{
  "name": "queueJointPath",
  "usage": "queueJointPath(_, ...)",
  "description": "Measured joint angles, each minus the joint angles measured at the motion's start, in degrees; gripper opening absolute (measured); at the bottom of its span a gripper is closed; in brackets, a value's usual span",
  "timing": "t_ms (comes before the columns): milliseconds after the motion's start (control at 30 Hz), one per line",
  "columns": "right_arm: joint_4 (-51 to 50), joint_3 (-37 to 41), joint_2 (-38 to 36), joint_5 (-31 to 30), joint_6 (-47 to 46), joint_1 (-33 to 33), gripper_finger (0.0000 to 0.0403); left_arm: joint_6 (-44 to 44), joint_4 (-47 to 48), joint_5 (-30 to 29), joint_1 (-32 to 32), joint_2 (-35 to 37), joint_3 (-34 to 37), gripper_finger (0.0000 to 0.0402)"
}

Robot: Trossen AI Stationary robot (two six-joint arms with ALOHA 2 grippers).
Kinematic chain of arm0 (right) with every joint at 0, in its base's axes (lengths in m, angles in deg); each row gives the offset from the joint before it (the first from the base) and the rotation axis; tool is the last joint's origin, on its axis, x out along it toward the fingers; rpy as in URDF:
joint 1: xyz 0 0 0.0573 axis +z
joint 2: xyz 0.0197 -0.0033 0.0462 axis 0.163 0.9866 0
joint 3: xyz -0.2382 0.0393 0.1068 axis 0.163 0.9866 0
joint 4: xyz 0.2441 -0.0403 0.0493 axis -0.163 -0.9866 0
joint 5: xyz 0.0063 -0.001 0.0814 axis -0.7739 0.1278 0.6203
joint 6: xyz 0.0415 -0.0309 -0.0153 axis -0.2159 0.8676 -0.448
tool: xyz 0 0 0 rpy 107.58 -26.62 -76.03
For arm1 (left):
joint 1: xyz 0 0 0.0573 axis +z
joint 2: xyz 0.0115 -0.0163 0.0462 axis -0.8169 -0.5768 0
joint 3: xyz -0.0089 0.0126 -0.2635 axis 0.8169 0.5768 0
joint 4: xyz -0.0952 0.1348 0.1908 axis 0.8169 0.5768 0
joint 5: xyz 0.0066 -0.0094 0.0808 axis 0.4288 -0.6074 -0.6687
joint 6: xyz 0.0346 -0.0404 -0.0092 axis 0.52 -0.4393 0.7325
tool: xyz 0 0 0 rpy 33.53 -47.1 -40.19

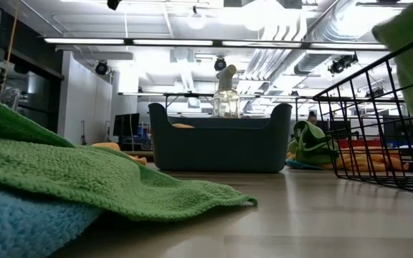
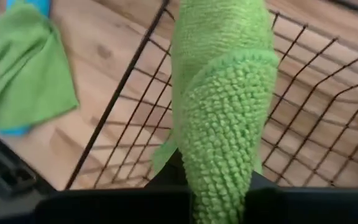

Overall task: Sort microfiber towel by color & place in baskets
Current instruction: Put the bottom green towel into the black wire basket

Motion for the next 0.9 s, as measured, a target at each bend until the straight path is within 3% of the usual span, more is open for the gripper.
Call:
queueJointPath(200,2.94,3.34,0.0,3.72,-3.64,-2.86,0.0043,0.0,0.0,0.16,0.0,0.01,0.0,0.0181)
queueJointPath(633,-1.74,-3.04,-0.17,21.39,12.6,-8.47,0.0273,0.09,0.75,1.57,0.0,0.02,0.0,0.0181)
queueJointPath(767,-1.72,-7.94,-0.2,19.89,15.14,-10.24,0.0306,0.07,1.34,1.57,0.0,0.02,0.0,0.0181)
queueJointPath(900,13.87,-9.29,-0.24,12.72,21.79,-13.09,0.0313,-1.17,3.75,3.22,-0.02,0.02,0.0,0.0181)
